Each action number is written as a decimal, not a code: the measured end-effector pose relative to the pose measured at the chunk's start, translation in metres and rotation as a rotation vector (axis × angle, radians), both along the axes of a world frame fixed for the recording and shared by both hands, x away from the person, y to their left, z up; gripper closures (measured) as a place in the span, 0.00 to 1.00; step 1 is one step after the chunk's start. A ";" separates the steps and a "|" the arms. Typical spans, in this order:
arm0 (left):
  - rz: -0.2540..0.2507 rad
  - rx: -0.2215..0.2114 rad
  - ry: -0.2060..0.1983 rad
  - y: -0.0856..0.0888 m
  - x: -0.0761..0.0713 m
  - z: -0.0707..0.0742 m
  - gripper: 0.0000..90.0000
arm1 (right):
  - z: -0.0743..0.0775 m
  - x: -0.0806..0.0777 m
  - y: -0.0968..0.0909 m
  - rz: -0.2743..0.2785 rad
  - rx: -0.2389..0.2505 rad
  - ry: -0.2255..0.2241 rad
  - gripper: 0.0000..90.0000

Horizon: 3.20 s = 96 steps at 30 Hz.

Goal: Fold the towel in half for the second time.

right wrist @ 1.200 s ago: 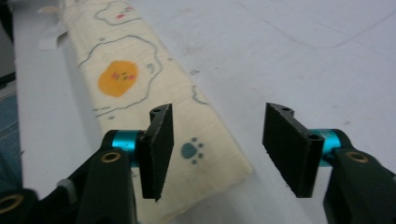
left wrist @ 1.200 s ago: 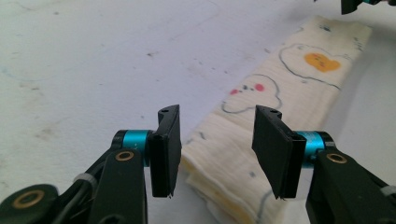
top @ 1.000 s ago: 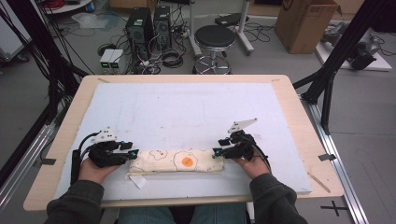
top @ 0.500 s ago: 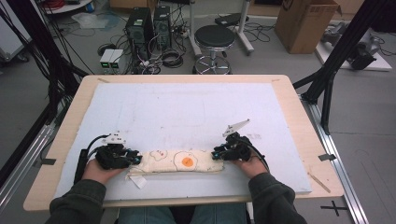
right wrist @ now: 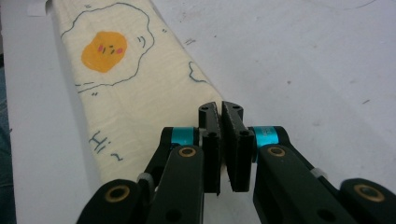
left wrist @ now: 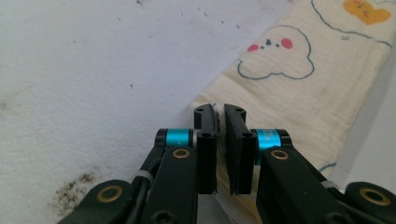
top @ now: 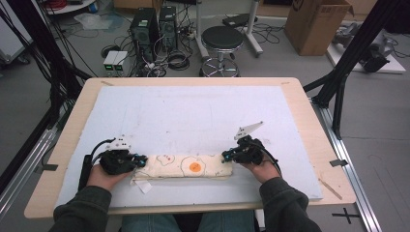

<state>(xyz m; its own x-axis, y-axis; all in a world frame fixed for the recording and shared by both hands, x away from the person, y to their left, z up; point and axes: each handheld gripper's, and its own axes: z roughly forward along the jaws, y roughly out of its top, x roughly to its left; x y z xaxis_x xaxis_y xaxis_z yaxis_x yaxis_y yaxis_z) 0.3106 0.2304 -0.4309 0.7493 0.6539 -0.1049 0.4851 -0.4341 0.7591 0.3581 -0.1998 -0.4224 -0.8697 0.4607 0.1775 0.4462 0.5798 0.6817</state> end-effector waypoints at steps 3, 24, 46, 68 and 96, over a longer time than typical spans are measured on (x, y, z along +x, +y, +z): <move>0.006 -0.002 -0.009 -0.002 0.002 0.002 0.93 | 0.004 0.002 -0.001 0.000 -0.007 -0.012 0.96; -0.002 0.046 0.061 -0.004 0.008 -0.005 0.70 | -0.012 0.000 -0.002 0.018 -0.029 0.059 0.74; 0.018 0.000 -0.035 -0.017 0.020 0.010 0.93 | 0.022 0.010 -0.010 0.011 -0.052 -0.039 0.93; 0.179 -0.036 -0.042 -0.024 0.083 -0.006 0.91 | 0.010 0.074 -0.011 -0.132 -0.082 -0.084 0.89; 0.032 0.031 -0.034 -0.036 0.062 0.005 0.75 | 0.000 0.053 -0.011 -0.106 -0.026 -0.093 0.57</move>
